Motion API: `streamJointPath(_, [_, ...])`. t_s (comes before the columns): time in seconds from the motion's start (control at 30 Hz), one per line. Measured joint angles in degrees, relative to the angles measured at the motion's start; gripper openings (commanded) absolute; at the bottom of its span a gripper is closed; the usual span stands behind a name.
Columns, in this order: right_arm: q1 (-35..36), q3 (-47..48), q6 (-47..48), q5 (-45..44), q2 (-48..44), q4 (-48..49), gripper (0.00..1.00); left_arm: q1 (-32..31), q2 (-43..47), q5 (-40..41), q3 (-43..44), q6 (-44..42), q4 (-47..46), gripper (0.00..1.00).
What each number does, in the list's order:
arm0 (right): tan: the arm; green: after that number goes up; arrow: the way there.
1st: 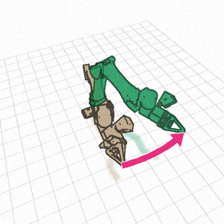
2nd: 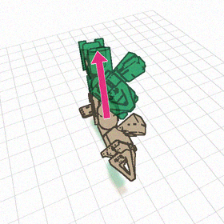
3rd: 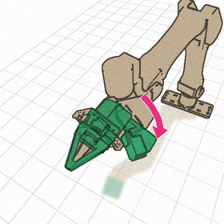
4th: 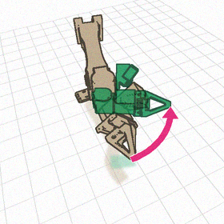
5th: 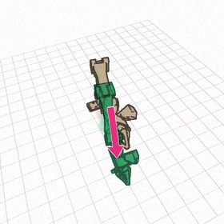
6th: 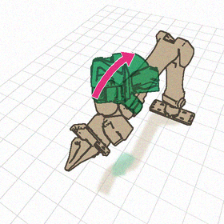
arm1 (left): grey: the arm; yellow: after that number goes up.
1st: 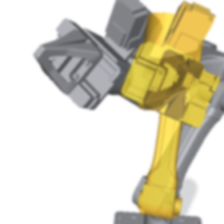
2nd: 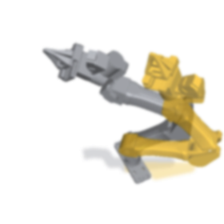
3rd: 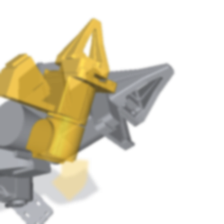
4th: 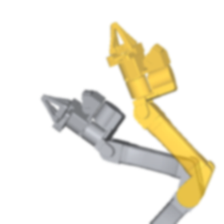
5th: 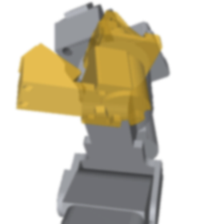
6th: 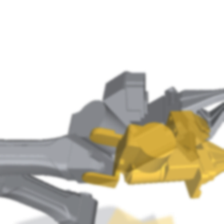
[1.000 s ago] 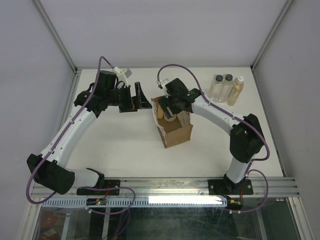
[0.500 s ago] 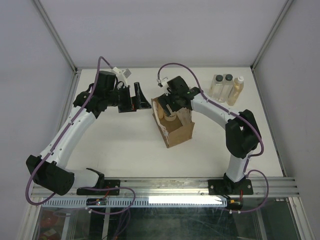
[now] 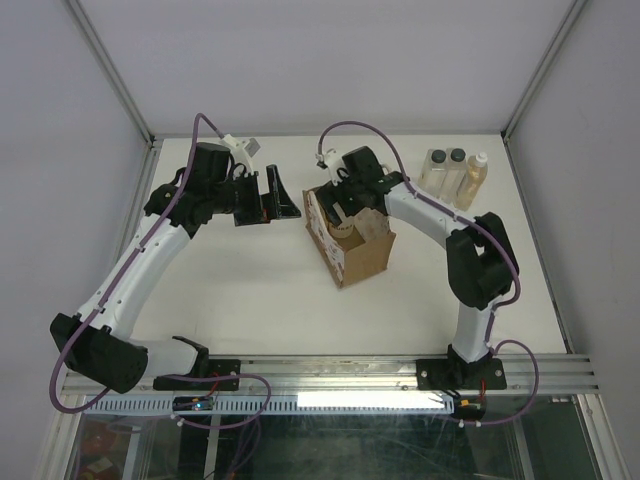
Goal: Take the personal care products out of the canvas bag
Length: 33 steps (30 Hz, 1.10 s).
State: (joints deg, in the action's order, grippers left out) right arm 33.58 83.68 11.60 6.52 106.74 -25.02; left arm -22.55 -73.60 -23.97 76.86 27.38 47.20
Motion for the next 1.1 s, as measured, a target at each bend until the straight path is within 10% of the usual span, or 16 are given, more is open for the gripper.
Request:
streamJointPath(0.2, [-0.1,0.0,1.6,1.4,1.7,0.7,0.77,0.0,0.0,0.0,0.0,-0.2,0.4,0.99])
streamJointPath(0.4, [-0.5,-0.7,2.2,1.9,1.5,2.2,0.41,0.0,0.0,0.1,0.0,-0.4,0.4,0.99])
streamJointPath(1.1, [-0.5,-8.0,-7.8,2.0,-17.0,2.2,0.00,0.0,-0.5,0.0,0.0,-0.4,0.4,0.99])
